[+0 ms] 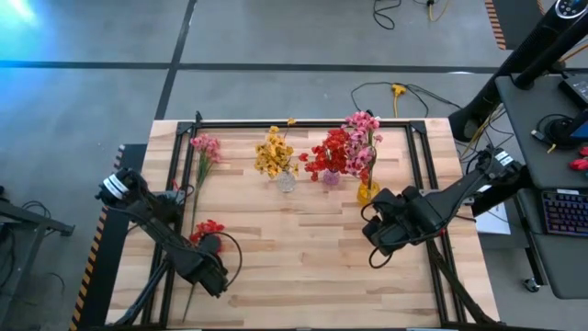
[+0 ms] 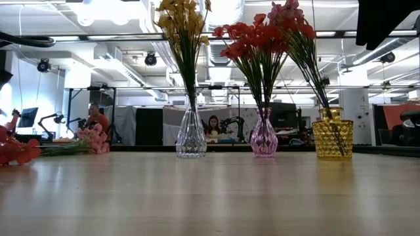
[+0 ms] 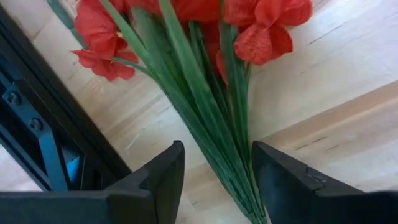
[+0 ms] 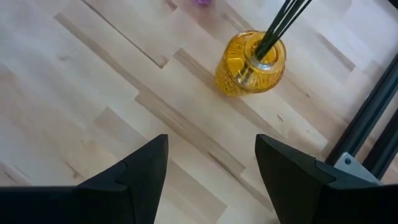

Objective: Sort flowers into vase by color
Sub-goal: Put the red flowers into the pink vase

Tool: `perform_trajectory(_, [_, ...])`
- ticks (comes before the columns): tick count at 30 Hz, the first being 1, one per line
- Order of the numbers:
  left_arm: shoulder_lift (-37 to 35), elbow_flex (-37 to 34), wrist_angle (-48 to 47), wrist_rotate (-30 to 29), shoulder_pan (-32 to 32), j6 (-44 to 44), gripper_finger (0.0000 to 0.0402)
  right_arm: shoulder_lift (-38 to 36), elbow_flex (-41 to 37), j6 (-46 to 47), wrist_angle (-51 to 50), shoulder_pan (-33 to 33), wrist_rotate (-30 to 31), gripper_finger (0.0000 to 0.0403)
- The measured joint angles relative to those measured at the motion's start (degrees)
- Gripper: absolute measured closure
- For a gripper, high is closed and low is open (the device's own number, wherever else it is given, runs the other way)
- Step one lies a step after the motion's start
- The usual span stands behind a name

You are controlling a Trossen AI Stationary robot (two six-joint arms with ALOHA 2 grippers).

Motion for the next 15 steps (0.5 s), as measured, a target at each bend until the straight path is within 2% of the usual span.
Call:
perform_trajectory(5, [0.35, 0.00, 1.61, -0.20, 0.00, 0.58, 0.0272, -0.02, 0.02, -0.16, 0.15, 0.01, 1.96, 0.0170])
perform_trajectory(12, [0.41, 0.00, 1.87, -0.44, -0.09, 0.62, 0.0382, -0.04, 0.02, -0.99, 0.46, 0.02, 4.98, 0.0170])
perform_trajectory(15, [0.41, 0.03, 1.93, -0.45, -0.09, 1.37, 0.0393, -0.04, 0.02, -2.20, 1.54, 0.02, 5.89, 0.0170])
